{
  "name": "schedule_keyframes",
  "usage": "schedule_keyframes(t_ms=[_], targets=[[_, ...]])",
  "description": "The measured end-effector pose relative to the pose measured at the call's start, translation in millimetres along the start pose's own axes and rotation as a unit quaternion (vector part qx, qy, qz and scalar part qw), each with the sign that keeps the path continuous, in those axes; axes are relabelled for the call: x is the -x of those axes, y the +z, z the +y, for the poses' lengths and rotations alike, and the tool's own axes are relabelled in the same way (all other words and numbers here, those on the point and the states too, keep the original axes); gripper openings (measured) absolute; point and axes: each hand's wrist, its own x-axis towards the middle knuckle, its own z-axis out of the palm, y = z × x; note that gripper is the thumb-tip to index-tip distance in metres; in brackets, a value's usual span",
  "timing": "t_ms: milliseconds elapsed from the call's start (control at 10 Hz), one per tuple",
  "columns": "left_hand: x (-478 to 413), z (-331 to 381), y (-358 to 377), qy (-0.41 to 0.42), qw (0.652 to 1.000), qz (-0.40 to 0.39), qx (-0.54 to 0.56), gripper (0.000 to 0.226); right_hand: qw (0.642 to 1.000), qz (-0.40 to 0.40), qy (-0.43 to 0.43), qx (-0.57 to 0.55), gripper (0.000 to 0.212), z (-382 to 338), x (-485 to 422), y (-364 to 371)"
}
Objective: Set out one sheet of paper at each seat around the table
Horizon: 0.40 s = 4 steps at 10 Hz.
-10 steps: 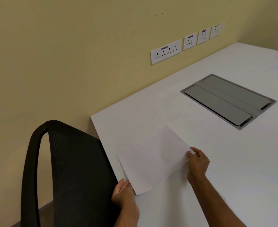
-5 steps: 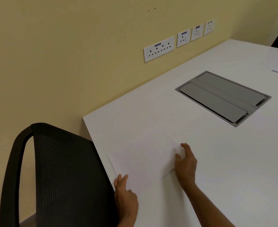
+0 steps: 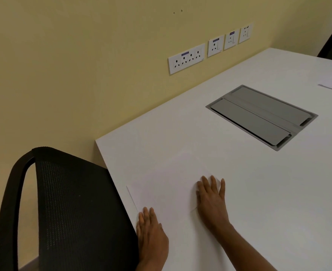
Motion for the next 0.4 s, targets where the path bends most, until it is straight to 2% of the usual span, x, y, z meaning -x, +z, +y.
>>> schedule_keyframes(t_ms=[300, 400], targets=[[-6, 4, -17, 0.014, 0.997, -0.047, -0.057, 0.058, 0.999, -0.035, -0.021, 0.028, 0.047, 3, -1, -15], [-6, 9, -23, 0.070, 0.994, -0.045, -0.066, 0.057, 1.000, -0.011, -0.019, 0.020, 0.047, -2, -1, -25]])
